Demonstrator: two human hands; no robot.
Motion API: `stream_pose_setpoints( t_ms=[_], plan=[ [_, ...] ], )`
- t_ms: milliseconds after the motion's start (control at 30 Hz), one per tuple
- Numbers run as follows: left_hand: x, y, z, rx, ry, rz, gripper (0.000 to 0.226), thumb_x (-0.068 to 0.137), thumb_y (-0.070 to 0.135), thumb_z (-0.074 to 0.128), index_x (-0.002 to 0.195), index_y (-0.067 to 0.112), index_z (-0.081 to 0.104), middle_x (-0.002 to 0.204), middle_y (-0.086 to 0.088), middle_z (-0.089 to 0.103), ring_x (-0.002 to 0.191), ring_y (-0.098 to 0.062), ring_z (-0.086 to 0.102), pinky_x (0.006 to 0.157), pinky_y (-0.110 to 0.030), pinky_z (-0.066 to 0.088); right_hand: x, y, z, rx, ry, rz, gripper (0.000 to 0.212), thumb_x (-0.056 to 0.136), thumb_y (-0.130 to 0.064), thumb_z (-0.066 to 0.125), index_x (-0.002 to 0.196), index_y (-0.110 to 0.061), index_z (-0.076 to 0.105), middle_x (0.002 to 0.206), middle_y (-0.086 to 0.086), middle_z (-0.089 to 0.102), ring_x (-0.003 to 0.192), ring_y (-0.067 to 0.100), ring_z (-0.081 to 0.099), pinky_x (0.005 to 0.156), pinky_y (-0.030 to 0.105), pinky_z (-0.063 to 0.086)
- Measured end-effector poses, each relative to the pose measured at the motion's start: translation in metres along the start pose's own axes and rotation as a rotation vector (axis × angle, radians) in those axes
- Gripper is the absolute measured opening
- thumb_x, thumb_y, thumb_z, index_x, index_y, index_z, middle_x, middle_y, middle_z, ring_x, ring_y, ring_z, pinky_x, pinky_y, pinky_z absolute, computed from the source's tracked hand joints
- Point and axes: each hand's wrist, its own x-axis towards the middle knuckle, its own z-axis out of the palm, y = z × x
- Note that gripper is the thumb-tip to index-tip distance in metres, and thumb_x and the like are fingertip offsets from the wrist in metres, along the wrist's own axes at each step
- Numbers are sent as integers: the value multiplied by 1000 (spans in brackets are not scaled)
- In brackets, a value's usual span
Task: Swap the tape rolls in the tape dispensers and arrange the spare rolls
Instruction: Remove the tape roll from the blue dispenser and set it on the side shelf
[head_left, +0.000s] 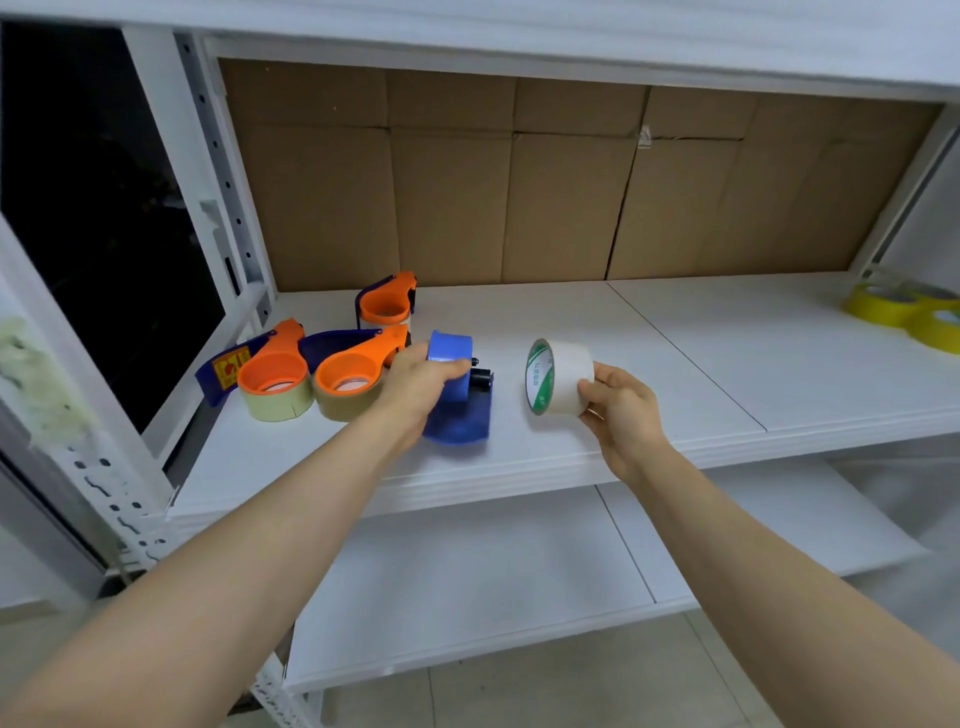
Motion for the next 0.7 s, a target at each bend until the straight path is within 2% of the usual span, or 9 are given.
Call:
stream_pose_setpoints(
  t_ms=[67, 133, 200, 300, 467, 567, 700],
  plan=[
    [4, -4, -2, 219, -45, 77, 21, 85, 10, 64, 106, 10, 62, 98, -7, 63, 92, -23, 56, 80, -35, 43, 2, 2, -2, -9, 2, 1, 24, 88, 7, 47, 107, -2, 59, 89, 7, 65, 81, 20, 62, 75, 28, 51],
    [7, -10, -3, 382, -67, 142, 25, 83, 10, 67, 107, 5, 61, 101, -13, 64, 94, -27, 58, 83, -39, 47, 3, 4, -3, -31, 2, 1, 25, 88, 7, 49, 109, -1, 59, 87, 7, 65, 81, 19, 62, 76, 28, 52],
    [10, -15, -5, 458, -73, 185, 25, 81, 10, 69, 104, 3, 62, 102, -14, 66, 93, -29, 59, 77, -34, 47, 3, 5, -4, -57, 2, 0, 23, 87, 8, 50, 105, -3, 60, 84, 5, 65, 78, 17, 62, 78, 27, 52],
    [15, -22, -9, 481, -84, 189, 28, 79, 9, 71, 105, 5, 63, 103, -10, 66, 95, -27, 60, 81, -34, 47, 5, 7, -5, -143, 16, -17, 22, 86, 6, 54, 94, -12, 63, 82, 2, 66, 76, 14, 62, 76, 23, 50],
    [19, -27, -11, 528, -80, 203, 28, 79, 9, 71, 106, 5, 63, 103, -10, 66, 98, -28, 61, 90, -42, 50, 16, 16, -4, -473, 0, -93, 28, 87, 2, 56, 113, -5, 61, 103, 7, 63, 95, 20, 59, 86, 26, 43],
    [22, -30, -14, 526, -71, 208, 28, 80, 9, 71, 106, 5, 62, 105, -11, 66, 97, -27, 61, 88, -42, 51, 22, 22, 2, -727, -31, -172, 28, 87, -2, 56, 115, -8, 62, 101, 1, 59, 96, 17, 53, 91, 30, 42],
    [28, -36, -20, 586, -64, 194, 26, 82, 14, 69, 104, 4, 61, 104, -14, 65, 95, -29, 61, 82, -44, 51, 25, 30, 14, -843, -78, -202, 30, 89, 0, 53, 118, -5, 61, 108, 8, 61, 95, 16, 50, 88, 26, 39]
  ],
)
